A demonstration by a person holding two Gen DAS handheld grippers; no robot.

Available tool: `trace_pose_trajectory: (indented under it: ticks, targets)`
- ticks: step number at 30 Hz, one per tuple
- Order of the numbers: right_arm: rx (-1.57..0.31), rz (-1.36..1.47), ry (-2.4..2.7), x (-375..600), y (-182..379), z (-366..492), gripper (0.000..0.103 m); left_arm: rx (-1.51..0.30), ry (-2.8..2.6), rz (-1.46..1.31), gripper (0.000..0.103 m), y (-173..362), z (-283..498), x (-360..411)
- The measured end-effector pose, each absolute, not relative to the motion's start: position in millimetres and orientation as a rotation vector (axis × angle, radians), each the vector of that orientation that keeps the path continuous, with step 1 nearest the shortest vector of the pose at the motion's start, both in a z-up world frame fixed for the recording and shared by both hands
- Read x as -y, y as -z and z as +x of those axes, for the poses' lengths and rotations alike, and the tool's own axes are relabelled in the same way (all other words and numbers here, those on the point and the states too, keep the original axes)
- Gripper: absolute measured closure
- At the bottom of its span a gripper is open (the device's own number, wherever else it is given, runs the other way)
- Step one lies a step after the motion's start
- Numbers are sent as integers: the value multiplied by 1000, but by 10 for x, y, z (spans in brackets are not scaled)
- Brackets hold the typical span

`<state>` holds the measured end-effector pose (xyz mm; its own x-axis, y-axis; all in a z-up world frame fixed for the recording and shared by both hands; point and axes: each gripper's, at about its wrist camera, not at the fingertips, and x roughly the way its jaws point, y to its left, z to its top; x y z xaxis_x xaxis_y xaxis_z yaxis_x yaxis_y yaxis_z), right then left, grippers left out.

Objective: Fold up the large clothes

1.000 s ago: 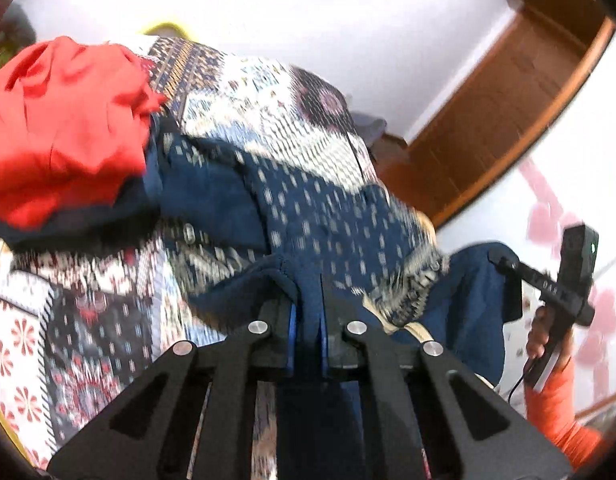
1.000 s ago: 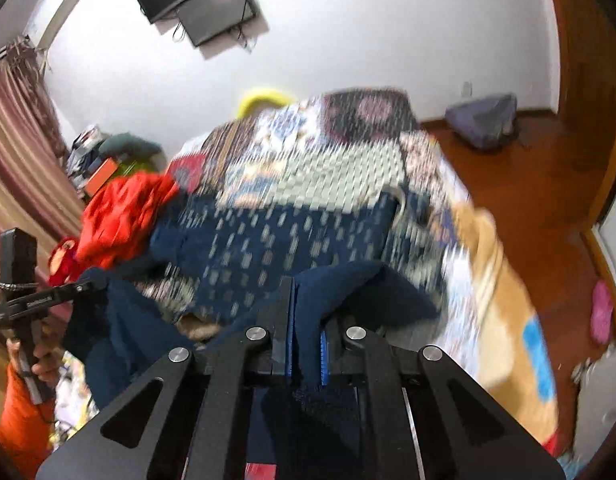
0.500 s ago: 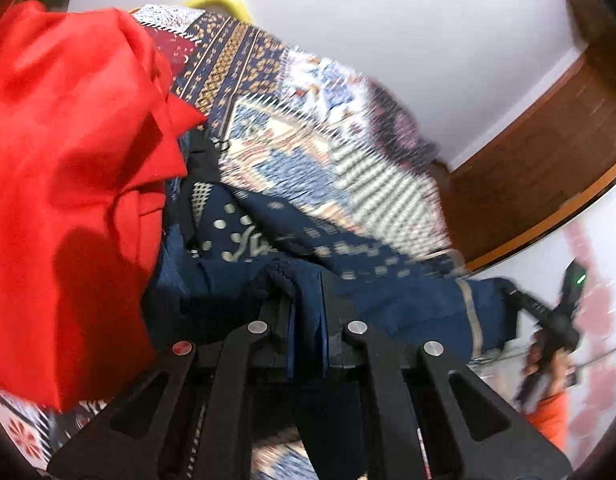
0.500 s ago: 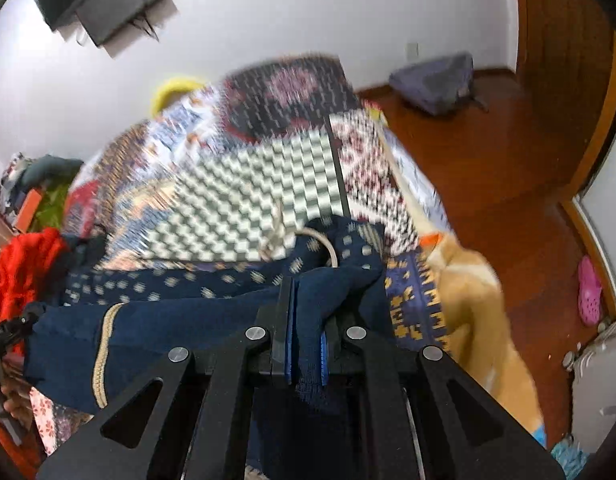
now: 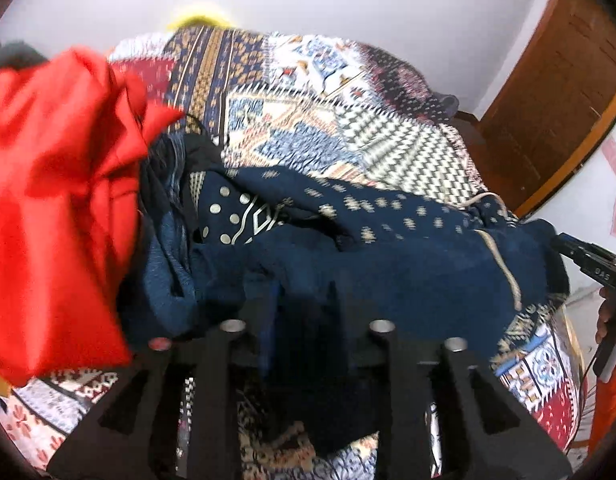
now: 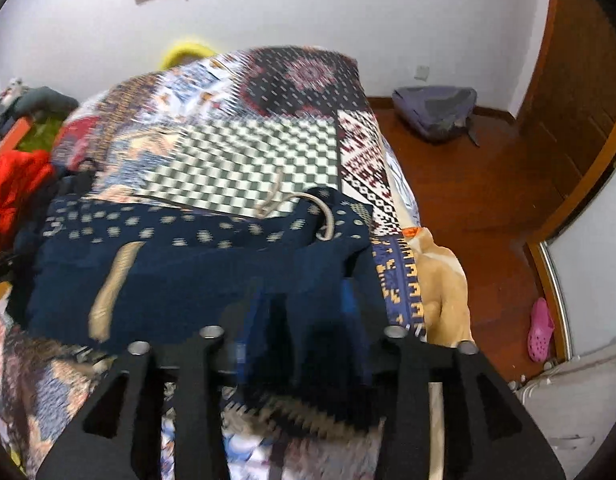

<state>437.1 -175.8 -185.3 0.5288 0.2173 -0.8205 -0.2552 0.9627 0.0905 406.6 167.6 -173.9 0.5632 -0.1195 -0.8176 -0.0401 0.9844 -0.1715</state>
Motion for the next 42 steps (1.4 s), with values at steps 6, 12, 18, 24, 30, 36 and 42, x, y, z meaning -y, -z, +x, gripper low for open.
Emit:
trace_pose_trajectory:
  ticks: [6,12,18,24,30,36,42]
  targets:
    - [-965,-29,-419,1605,1687,4041,59,-894,147,-106,63,1397,3731,-1324]
    - [-1017,-46,-531,1326,1904,3852,59,-927,323,-48,63,1520,3451,-794]
    - [-1088,-29,-582,1147,2174,3905,59,-998,321,34,72,1941,3482,-510]
    - [-1216,-78,-601,952,2471,4158,59,-1021,255,28,85,2043,3867,-675]
    - [-1096,-119,-438,1020,2168,4736,60,-959,152,88,85,1674,4568,-1016]
    - [-955,114,-330,1298,1727,5013,59,-857,9,16,84,1311,4910,-1331]
    - [-1013,82,-395,1252,1888,4772,59,-857,51,11,72,1348,4644,-1277]
